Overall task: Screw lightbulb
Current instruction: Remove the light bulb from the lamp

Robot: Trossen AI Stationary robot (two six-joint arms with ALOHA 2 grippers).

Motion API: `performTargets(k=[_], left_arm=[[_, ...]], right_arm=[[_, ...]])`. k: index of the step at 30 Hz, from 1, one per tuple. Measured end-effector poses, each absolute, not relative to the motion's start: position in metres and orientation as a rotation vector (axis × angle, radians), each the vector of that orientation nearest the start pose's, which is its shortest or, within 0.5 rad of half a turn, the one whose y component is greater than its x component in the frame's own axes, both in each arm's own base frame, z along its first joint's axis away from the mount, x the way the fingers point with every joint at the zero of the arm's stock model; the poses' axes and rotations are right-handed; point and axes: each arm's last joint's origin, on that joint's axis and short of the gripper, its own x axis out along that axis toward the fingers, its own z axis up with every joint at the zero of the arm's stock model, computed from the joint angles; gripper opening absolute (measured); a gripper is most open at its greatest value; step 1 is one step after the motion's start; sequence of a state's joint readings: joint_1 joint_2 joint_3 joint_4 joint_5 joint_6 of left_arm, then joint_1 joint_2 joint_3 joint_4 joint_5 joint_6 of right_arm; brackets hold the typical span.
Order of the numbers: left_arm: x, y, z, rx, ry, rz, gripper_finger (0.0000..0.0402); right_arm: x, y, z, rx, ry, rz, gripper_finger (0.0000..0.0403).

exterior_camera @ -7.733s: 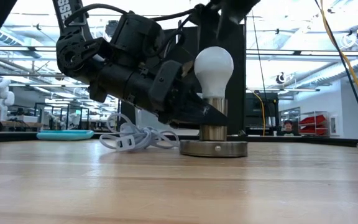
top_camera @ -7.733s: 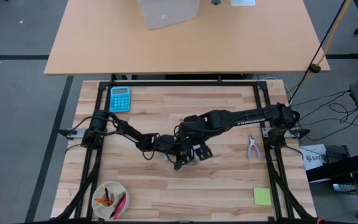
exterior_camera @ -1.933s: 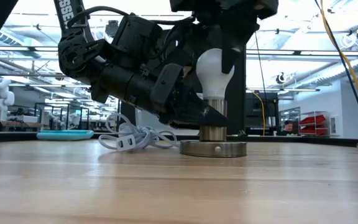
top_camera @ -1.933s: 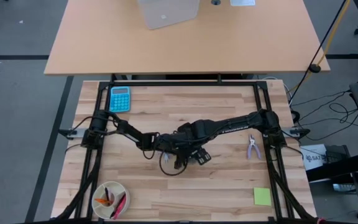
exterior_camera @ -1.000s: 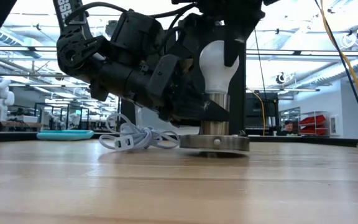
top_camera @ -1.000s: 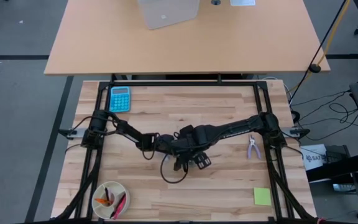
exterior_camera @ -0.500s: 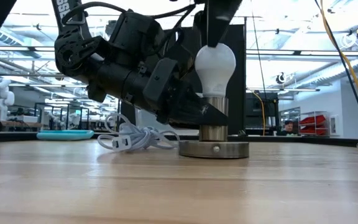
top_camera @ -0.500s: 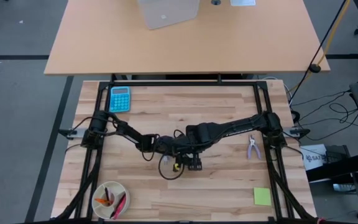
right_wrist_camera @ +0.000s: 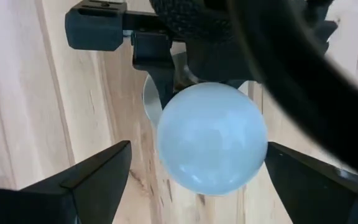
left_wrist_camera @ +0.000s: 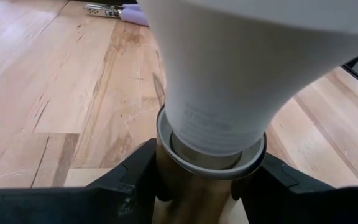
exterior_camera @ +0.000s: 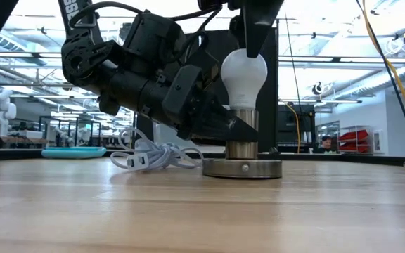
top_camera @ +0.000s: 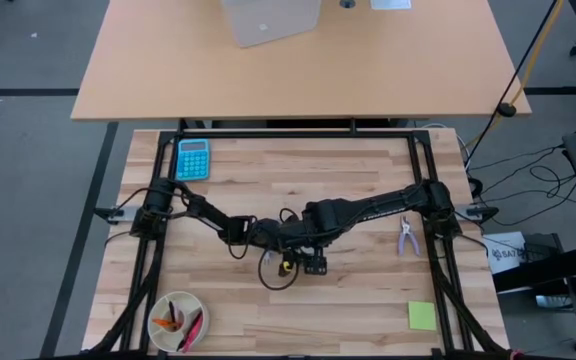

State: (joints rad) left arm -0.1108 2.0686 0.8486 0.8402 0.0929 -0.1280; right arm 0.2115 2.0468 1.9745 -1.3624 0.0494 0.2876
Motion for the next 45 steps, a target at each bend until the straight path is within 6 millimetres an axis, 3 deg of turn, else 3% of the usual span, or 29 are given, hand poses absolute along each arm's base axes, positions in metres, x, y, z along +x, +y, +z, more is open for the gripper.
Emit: performTargets(k=[6,13,19,27,34,39,45], left_arm=[[0.374,-0.044,0.09,-0.124,0.392,-0.177,0.0175],[0.374,-0.044,0.09,-0.123,0.392,-0.177,0.0175],[0.374,-0.044,0.091,-0.123,0.392,-0.176,0.0175],[0.374,-0.044,0.091,-0.126,0.39,-0.169,0.0175],[0.374,-0.044,0.091,-0.123,0.389,-0.158,0.0175],[0.374,-0.044,0.091,-0.123,0.389,-0.157,0.0175],[0.374,-0.044,0.091,-0.123,0.389,-0.156,0.0175]], right_arm=[[0.393,0.083,0.287,0.105,1.413,-0.113,0.0359],[0.389,0.083,0.308,0.186,1.298,-0.143,0.0359],[0.379,0.086,0.323,0.162,1.219,-0.262,0.0359],[0.37,0.088,0.324,0.268,1.22,-0.441,0.0359],[0.365,0.106,0.324,0.324,1.172,-0.525,0.0359],[0.364,0.118,0.308,0.351,1.161,-0.557,0.0359],[0.351,0.149,0.299,0.194,0.966,-0.673,0.0359]])
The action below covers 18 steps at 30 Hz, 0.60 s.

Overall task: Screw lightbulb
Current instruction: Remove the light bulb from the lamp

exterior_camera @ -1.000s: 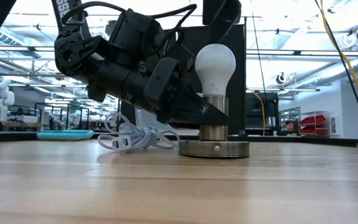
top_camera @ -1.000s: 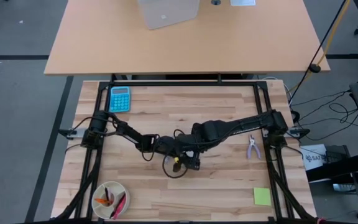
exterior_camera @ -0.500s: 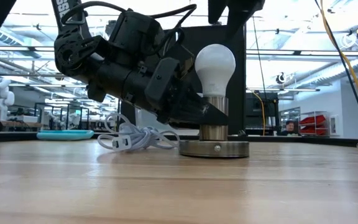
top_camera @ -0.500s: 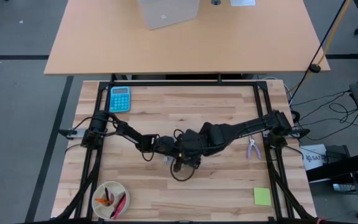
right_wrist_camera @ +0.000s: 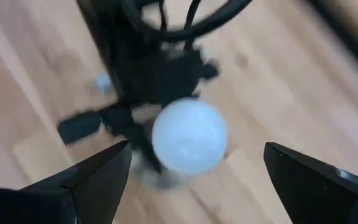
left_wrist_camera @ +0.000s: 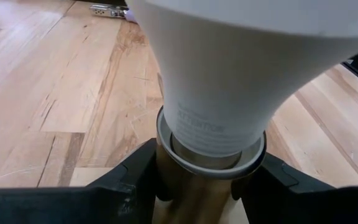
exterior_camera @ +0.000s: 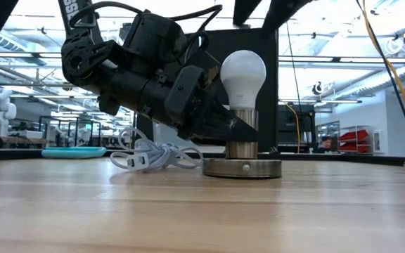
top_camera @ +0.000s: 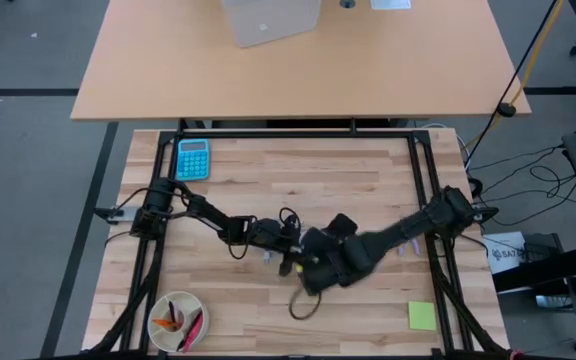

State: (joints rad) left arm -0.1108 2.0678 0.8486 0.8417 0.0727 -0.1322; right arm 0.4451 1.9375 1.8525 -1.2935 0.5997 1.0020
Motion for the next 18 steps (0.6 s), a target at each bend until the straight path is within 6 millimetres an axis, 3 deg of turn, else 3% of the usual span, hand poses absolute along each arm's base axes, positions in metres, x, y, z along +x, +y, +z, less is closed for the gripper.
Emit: performTargets(k=[5,10,14,18], left_arm=[[0.374,-0.044,0.091,-0.12,0.389,-0.156,0.0175],[0.374,-0.044,0.091,-0.12,0.389,-0.154,0.0175],[0.374,-0.044,0.091,-0.12,0.389,-0.153,0.0175],[0.374,-0.044,0.091,-0.121,0.389,-0.153,0.0175]], right_arm=[[0.319,0.183,0.309,0.123,0.713,-0.728,0.0359],[0.276,0.207,0.301,0.087,0.535,-0.737,0.0359],[0.237,0.21,0.273,0.109,0.383,-0.756,0.0359],[0.198,0.197,0.231,0.221,0.214,-0.763,0.0359]])
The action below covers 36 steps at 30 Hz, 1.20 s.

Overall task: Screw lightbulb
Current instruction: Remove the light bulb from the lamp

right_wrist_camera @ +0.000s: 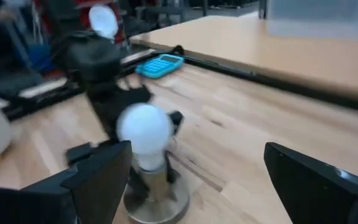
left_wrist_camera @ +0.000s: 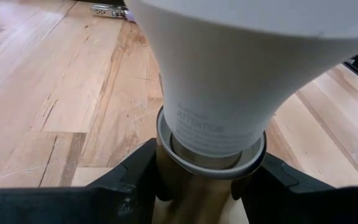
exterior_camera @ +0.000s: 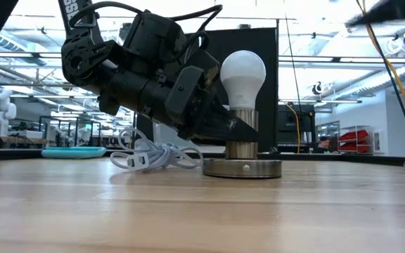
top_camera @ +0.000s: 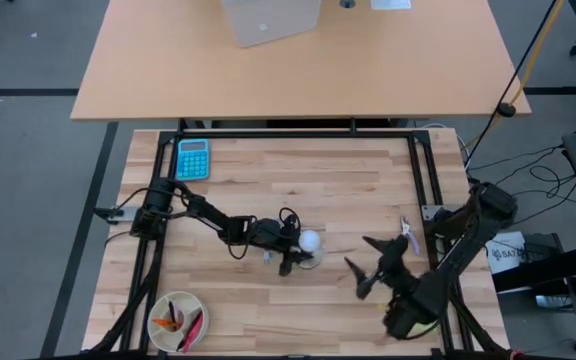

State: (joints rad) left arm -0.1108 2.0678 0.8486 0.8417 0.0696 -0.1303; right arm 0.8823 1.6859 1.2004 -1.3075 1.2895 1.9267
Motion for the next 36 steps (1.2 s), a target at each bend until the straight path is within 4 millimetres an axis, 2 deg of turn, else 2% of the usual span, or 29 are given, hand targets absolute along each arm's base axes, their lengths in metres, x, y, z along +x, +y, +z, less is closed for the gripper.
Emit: performTargets(k=[3,7,14,20,24,29,36], left_arm=[[0.374,-0.044,0.091,-0.12,0.388,-0.152,0.0175],[0.374,-0.043,0.091,-0.12,0.388,-0.146,0.0175],[0.374,-0.041,0.091,-0.147,0.384,-0.085,0.0175],[0.375,-0.038,0.091,-0.163,0.377,-0.002,0.0175],[0.374,-0.036,0.091,-0.169,0.37,0.074,0.0175],[0.374,-0.035,0.091,-0.181,0.364,0.115,0.0175],[0.374,-0.035,0.091,-0.18,0.364,0.117,0.0175]], right_arm=[[0.185,0.185,0.199,0.334,0.152,-0.775,0.0359],[0.188,0.177,0.178,0.359,0.143,-0.78,0.0359],[0.22,0.177,0.175,0.334,0.174,-0.772,0.0359],[0.251,0.182,0.187,0.294,0.092,-0.749,0.0359],[0.268,0.176,0.192,0.256,0.071,-0.774,0.0359],[0.288,0.163,0.176,0.24,0.069,-0.837,0.0359],[0.304,0.156,0.15,0.228,0.069,-0.884,0.0359]])
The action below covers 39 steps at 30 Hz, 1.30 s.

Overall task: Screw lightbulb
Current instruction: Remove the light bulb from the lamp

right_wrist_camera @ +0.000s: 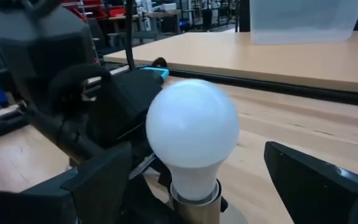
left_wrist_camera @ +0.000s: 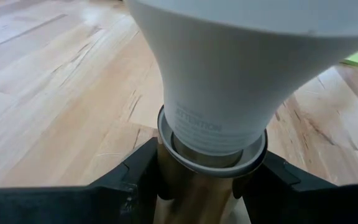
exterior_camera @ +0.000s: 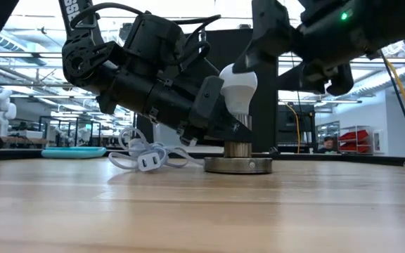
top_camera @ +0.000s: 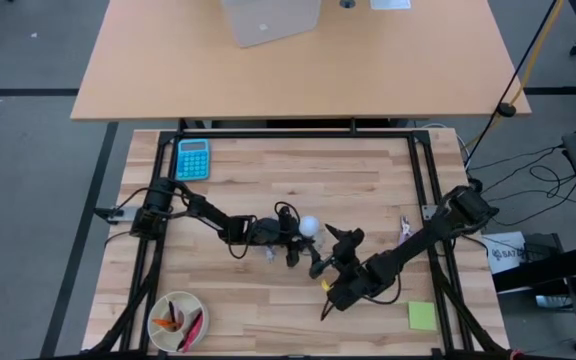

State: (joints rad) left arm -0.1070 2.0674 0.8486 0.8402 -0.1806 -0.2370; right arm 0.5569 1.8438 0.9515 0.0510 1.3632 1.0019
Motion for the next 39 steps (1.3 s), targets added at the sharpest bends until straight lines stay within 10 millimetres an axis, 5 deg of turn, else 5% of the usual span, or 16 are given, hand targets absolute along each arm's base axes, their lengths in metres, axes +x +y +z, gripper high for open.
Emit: performTargets(k=[25,39], left_arm=[[0.374,-0.032,0.089,-0.185,0.377,0.143,0.0175],[0.373,-0.034,0.088,-0.141,0.392,0.112,0.0175]], right_arm=[[0.332,0.129,0.14,0.09,0.136,-0.935,0.0357],[0.336,0.134,0.145,0.023,0.174,-0.876,0.026]])
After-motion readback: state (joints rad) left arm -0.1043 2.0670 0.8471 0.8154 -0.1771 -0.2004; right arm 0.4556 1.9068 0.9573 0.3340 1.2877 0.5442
